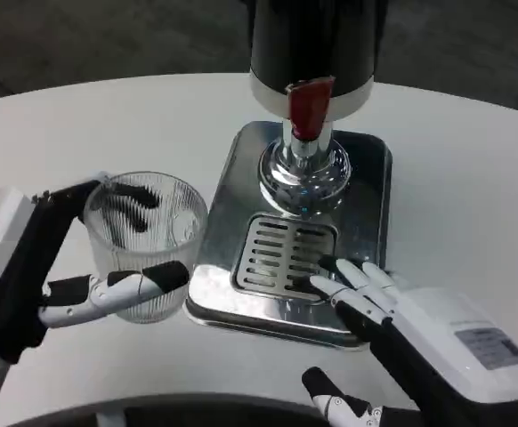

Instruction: Grasp the cup under the faucet to collect the drink, then remove the cup.

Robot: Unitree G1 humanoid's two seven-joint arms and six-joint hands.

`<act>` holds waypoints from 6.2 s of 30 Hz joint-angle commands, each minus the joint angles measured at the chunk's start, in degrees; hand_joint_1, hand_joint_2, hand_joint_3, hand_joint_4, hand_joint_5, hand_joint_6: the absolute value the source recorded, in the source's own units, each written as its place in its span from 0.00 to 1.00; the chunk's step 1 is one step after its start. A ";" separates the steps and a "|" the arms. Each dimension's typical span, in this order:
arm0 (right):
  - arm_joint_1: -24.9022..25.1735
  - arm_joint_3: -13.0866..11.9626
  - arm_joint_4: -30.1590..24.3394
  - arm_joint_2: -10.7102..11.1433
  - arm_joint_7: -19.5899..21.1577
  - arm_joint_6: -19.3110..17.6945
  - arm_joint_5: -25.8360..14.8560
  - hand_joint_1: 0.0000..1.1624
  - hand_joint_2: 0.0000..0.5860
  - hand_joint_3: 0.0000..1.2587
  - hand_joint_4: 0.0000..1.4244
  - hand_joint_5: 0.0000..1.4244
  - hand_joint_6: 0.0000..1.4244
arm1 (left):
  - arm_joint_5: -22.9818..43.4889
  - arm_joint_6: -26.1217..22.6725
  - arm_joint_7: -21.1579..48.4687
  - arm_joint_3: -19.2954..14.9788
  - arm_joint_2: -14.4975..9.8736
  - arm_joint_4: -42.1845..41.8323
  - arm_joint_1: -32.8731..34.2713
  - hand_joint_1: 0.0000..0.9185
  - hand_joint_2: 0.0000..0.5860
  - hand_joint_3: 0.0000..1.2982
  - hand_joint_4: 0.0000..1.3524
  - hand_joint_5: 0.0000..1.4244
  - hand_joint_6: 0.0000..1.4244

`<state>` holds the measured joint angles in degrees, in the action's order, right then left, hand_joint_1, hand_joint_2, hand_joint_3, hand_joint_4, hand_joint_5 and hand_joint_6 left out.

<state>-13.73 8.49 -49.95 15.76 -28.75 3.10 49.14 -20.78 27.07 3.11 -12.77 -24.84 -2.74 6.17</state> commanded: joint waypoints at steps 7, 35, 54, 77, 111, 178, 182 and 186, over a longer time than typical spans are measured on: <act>-0.49 0.27 -0.52 -0.65 0.02 0.88 -0.68 0.37 0.81 0.11 0.00 0.00 0.00 | -4.76 2.41 -6.85 5.81 -0.19 11.13 8.38 0.37 0.45 0.61 0.65 0.57 0.23; -1.27 -1.12 -0.93 -0.34 -0.12 2.24 -1.93 0.37 0.81 0.11 0.00 0.00 0.00 | -16.19 3.98 -25.08 21.12 0.96 39.91 30.28 0.34 0.47 0.60 0.64 0.56 0.22; -0.81 -1.21 -1.05 -0.25 -0.17 3.46 -2.42 0.38 0.82 0.11 0.00 0.00 0.00 | -14.95 -1.11 -19.93 26.40 2.63 43.39 36.13 0.34 0.47 0.59 0.63 0.54 0.22; -1.46 -1.44 -1.14 -0.36 0.29 3.96 -3.02 0.39 0.83 0.11 0.01 0.00 0.00 | -14.40 -4.32 -16.46 29.71 3.49 42.27 36.37 0.33 0.48 0.59 0.61 0.50 0.18; -1.55 -2.21 -0.48 -1.05 4.00 3.52 -5.39 0.40 0.85 0.13 0.01 0.00 0.00 | -10.29 0.97 -18.45 27.39 2.46 44.08 34.90 0.28 0.19 0.27 0.26 0.36 0.21; -2.33 -1.93 -0.25 -1.94 5.04 3.92 -5.83 0.42 0.86 0.13 0.03 0.00 0.00 | -5.65 -0.21 -14.30 21.18 2.10 31.17 27.54 0.06 0.00 0.07 0.03 0.14 0.14; -2.46 -2.04 -0.30 -1.95 5.11 3.96 -6.00 0.42 0.86 0.13 0.03 0.00 0.00 | -2.53 -1.16 -11.47 18.84 1.47 26.63 25.24 0.05 0.00 0.07 0.02 0.14 0.13; -2.50 -2.14 -0.31 -1.98 5.12 4.04 -6.15 0.42 0.86 0.14 0.03 0.00 0.00 | 1.33 -1.95 -7.80 16.62 1.01 21.45 23.42 0.04 0.00 0.07 0.04 0.15 0.13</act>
<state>-15.53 6.49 -49.93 14.01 -24.40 7.04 43.34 -22.31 26.07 -7.38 5.34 -23.08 22.27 31.52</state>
